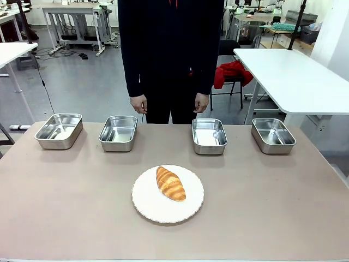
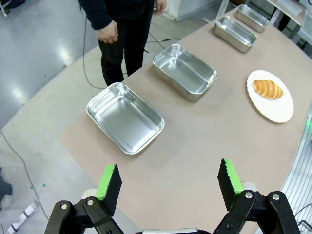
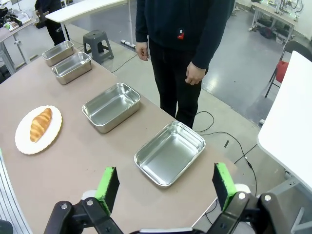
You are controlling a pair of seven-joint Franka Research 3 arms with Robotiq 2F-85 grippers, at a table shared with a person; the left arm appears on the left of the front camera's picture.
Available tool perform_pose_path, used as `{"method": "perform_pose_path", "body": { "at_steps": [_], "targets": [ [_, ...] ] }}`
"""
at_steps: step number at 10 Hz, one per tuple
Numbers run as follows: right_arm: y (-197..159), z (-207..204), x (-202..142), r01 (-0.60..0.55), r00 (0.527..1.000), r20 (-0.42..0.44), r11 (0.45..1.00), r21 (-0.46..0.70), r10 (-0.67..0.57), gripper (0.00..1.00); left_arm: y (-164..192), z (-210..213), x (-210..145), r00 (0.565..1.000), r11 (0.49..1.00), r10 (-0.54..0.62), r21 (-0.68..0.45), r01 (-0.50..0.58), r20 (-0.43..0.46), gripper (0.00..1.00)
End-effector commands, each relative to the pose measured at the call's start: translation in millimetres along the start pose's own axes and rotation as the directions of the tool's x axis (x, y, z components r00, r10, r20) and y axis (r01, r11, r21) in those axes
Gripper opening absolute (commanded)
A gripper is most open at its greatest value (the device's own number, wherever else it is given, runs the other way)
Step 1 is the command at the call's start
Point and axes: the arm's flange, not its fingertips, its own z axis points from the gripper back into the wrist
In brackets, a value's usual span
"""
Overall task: Place the bread in the container.
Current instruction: Place the Butter Roll into the Airtight Container indicated by the human.
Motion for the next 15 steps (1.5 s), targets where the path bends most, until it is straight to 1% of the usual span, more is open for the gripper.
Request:
{"method": "perform_pose_path", "body": {
  "at_steps": [1,15],
  "targets": [
    [0.5,1.3,0.0,-0.004,1.000,0.004,1.000,0.004,0.004,1.00,-0.7,0.6,-1.2,1.000,1.000,-0.013,-0.005,0.013,0.001,1.00],
    [0.5,1.3,0.0,-0.004,1.000,0.004,1.000,0.004,0.004,1.00,-0.7,0.6,-1.2,1.000,1.000,-0.013,-0.005,0.013,0.001,1.00]
  ]
}}
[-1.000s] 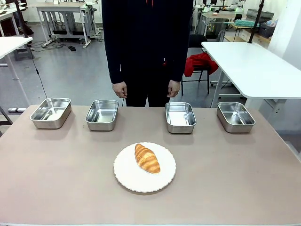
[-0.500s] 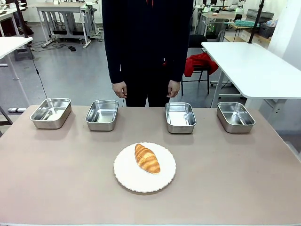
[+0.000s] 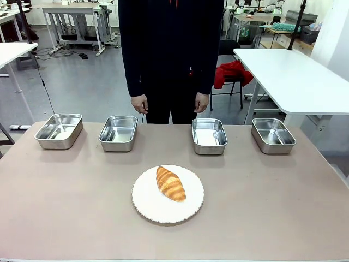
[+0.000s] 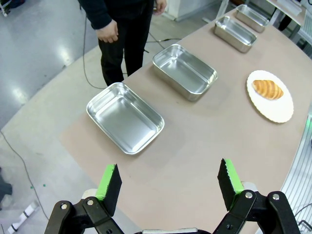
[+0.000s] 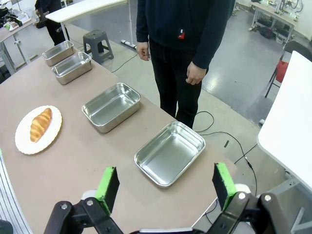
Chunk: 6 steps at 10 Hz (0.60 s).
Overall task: Place the bread in the container.
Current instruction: Place the Butter Roll into the Airtight Container indicated by the human.
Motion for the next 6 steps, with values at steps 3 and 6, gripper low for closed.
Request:
{"method": "perform_pose_path", "body": {
  "at_steps": [3,6],
  "targets": [
    [0.5,1.3,0.0,-0.004,1.000,0.004,1.000,0.004,0.004,1.00,-0.7,0.6,-1.2,1.000,1.000,-0.013,-0.005,0.013,0.001,1.00],
    [0.5,1.3,0.0,-0.004,1.000,0.004,1.000,0.004,0.004,1.00,-0.7,0.6,-1.2,1.000,1.000,-0.013,-0.005,0.013,0.001,1.00]
  ]
}}
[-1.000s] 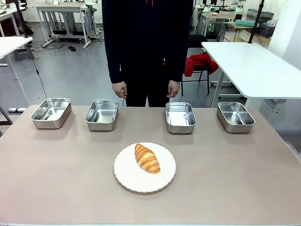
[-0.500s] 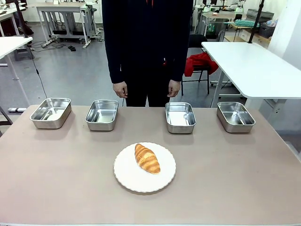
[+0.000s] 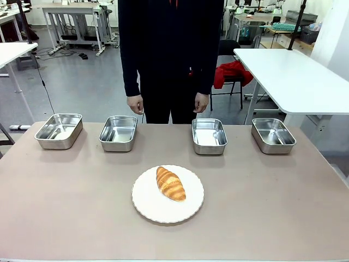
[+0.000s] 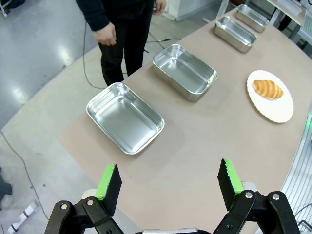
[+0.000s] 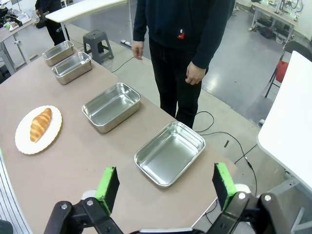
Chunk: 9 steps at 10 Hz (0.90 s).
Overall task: Place the bread in the container.
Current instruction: Place the Butter Roll into the Airtight Container indicated by the human.
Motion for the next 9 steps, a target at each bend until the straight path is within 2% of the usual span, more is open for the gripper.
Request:
{"method": "perform_pose_path", "body": {
  "at_steps": [1,9],
  "targets": [
    [0.5,1.3,0.0,-0.004,1.000,0.004,1.000,0.004,0.004,1.00,-0.7,0.6,-1.2,1.000,1.000,-0.013,-0.005,0.013,0.001,1.00],
    [0.5,1.3,0.0,-0.004,1.000,0.004,1.000,0.004,0.004,1.00,-0.7,0.6,-1.2,1.000,1.000,-0.013,-0.005,0.013,0.001,1.00]
  ]
}}
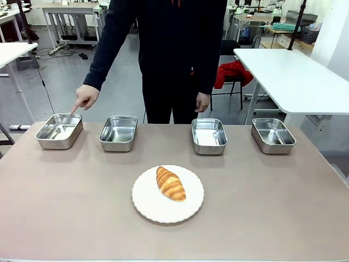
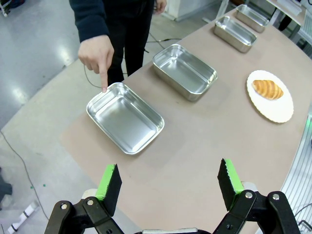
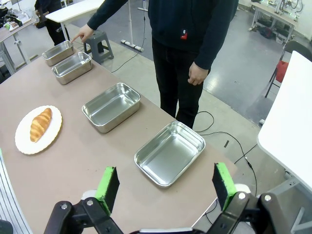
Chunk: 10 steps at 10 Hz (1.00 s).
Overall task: Place the bread in the container.
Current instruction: Place the Butter Roll into the Airtight Container indicated by the human.
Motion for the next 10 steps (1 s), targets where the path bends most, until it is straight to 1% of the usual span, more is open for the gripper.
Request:
{"method": "perform_pose_path", "body": {
  "at_steps": [1,10],
  "targets": [
    [0.5,1.3,0.0,-0.004,1.000,0.004,1.000,0.004,0.004,1.00,-0.7,0.6,-1.2,1.000,1.000,-0.013,-0.005,0.013,0.001,1.00],
    [0.5,1.3,0.0,-0.004,1.000,0.004,1.000,0.004,0.004,1.00,-0.7,0.6,-1.2,1.000,1.000,-0.013,-0.005,0.013,0.001,1.00]
  ]
}}
